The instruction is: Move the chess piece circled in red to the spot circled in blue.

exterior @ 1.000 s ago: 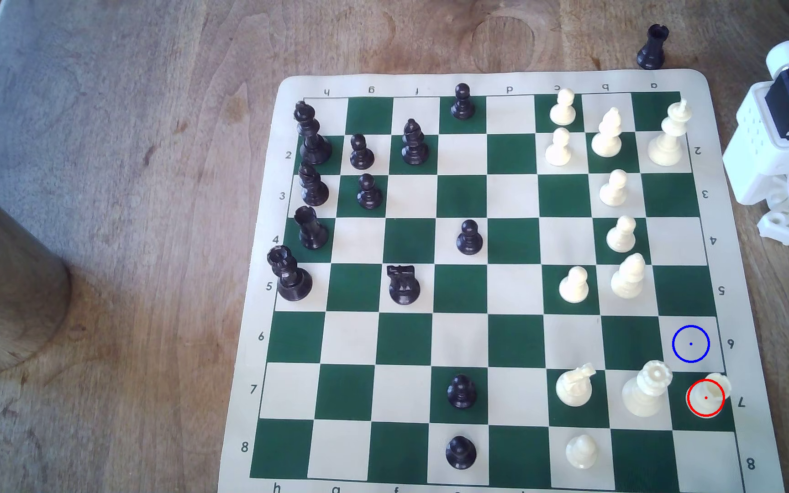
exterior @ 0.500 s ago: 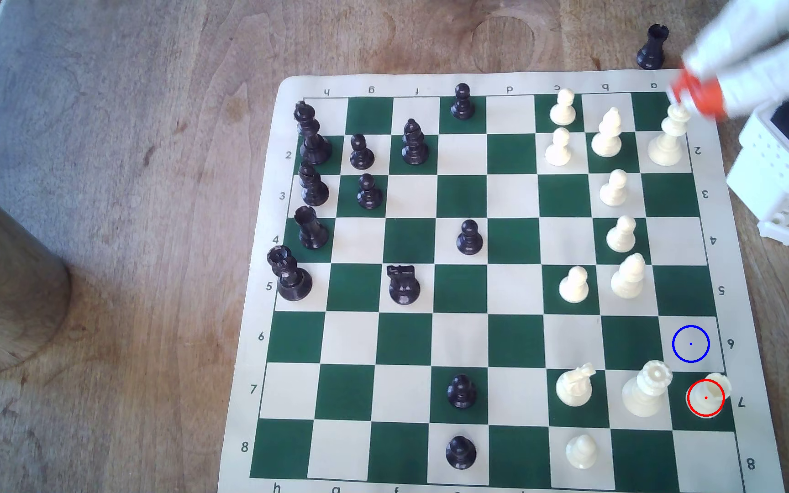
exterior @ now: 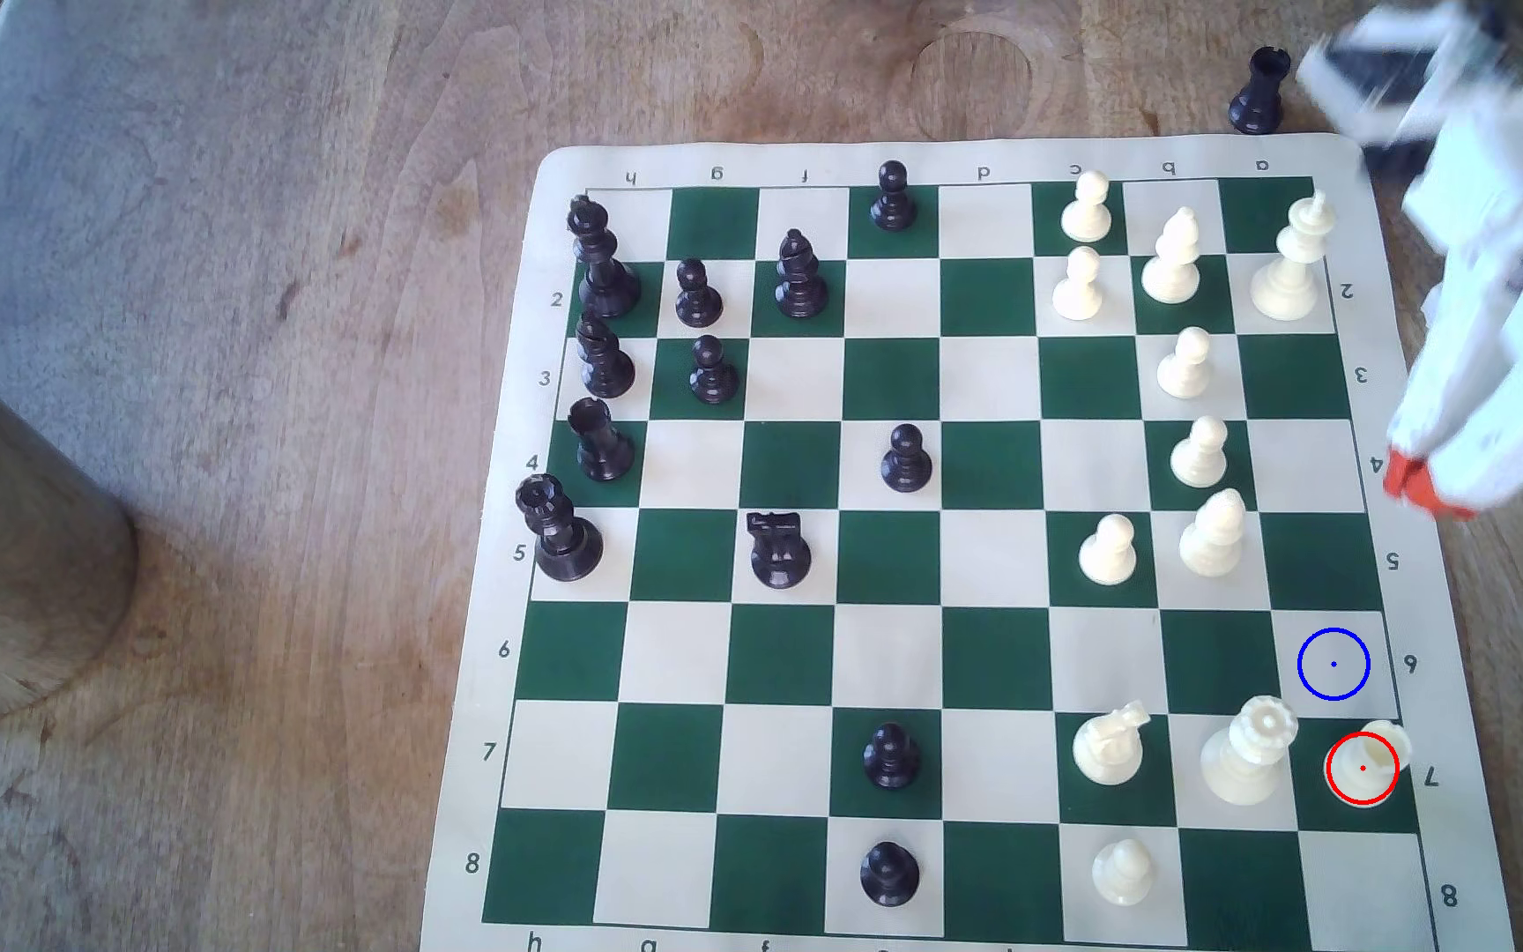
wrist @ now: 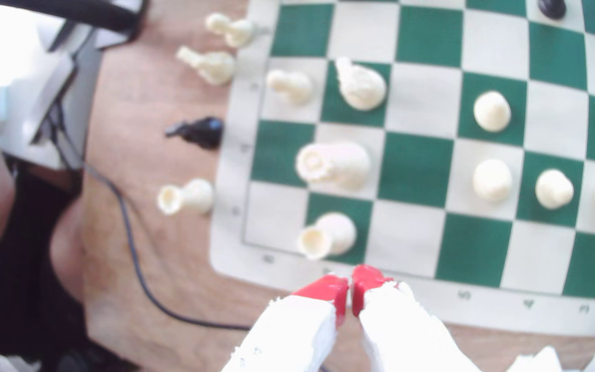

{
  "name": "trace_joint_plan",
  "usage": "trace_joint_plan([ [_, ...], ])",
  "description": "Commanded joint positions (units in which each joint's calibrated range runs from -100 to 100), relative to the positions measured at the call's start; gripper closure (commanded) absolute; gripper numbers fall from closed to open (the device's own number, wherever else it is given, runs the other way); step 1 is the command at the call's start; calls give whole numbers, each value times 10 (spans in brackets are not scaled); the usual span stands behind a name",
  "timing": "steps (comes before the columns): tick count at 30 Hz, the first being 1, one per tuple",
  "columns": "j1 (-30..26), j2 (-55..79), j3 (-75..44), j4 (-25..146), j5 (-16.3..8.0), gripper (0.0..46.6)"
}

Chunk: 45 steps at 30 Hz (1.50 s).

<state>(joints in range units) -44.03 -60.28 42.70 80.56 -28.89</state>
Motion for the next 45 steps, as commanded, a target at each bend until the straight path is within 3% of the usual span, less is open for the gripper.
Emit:
trace_joint_plan([
  [1,-24,26,-21,-10,-29,464],
  [3,-29,26,-8,-23,-29,462],
  [7,-51,26,39,-68,-29,328],
  [9,-62,16,64,-91,-24,306],
  [14,-94,3,160,-181,24,298],
  [23,-90,48,226,-267,64,278],
  [31,-79,104,260,-308,84,281],
  [45,-71,145,251,-331,89,290],
])
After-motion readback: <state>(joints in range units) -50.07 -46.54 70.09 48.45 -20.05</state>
